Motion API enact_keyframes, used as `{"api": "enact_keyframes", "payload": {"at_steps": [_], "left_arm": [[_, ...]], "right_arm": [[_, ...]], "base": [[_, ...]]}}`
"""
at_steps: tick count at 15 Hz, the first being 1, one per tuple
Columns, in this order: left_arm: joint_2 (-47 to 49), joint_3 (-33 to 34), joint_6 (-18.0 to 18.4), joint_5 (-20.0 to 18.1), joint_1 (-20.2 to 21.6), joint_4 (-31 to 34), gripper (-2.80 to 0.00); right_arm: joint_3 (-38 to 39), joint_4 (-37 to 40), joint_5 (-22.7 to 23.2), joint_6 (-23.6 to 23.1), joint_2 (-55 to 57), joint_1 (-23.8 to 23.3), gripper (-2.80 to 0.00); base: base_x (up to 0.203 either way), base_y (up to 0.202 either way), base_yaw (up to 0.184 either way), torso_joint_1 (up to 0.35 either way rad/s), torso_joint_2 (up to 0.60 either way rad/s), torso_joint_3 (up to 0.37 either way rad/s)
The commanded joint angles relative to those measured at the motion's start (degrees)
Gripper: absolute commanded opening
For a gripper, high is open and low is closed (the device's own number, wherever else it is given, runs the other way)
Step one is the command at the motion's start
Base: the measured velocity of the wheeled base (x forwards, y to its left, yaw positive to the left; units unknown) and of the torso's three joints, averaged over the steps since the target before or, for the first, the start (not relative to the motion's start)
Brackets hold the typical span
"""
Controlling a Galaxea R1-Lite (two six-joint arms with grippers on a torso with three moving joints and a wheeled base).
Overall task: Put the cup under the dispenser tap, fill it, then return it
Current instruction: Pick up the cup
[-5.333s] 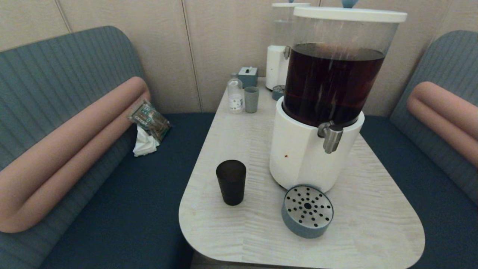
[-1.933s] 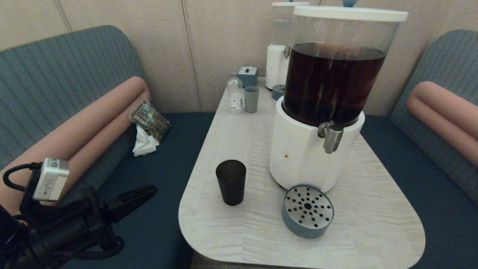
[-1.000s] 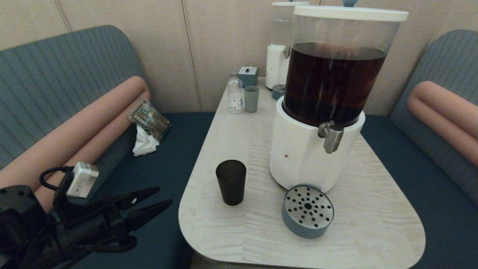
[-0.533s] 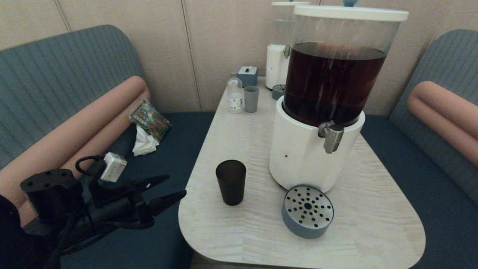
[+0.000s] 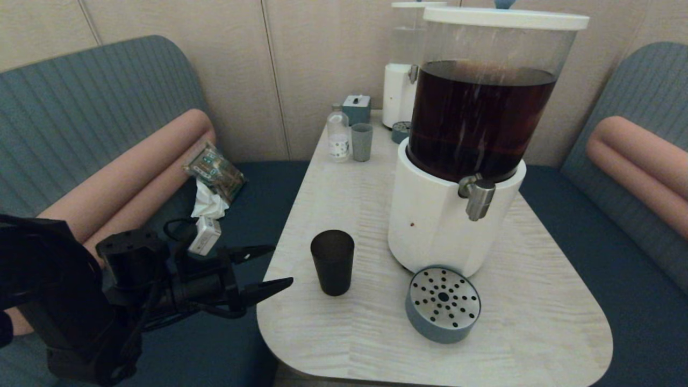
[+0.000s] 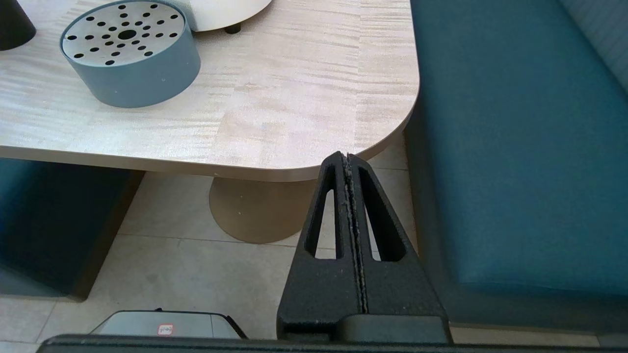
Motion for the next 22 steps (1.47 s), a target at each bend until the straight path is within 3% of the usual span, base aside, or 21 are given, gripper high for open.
{"api": "enact_keyframes", "payload": {"at_steps": [1, 17, 22], "left_arm": [[3.65, -2.54, 0.08, -0.12, -2.07, -0.48, 0.0], [14.09, -16.88, -1.02, 3.03, -10.4, -0.48, 0.0], [16.77, -20.86, -1.02, 5.7, -11.73, -0.48, 0.0]], "right_arm": [[0.0, 0.06, 0.0, -0.02, 0.08, -0.02, -2.8], [0.0, 0.06, 0.0, 0.04, 0.08, 0.07, -2.8], [0.0, 0.06, 0.0, -0.02, 0.08, 0.03, -2.8]], "base": [[0.0, 0.0, 0.0, 0.0, 0.0, 0.0], [0.0, 0.0, 0.0, 0.0, 0.0, 0.0], [0.0, 0.0, 0.0, 0.0, 0.0, 0.0]]}}
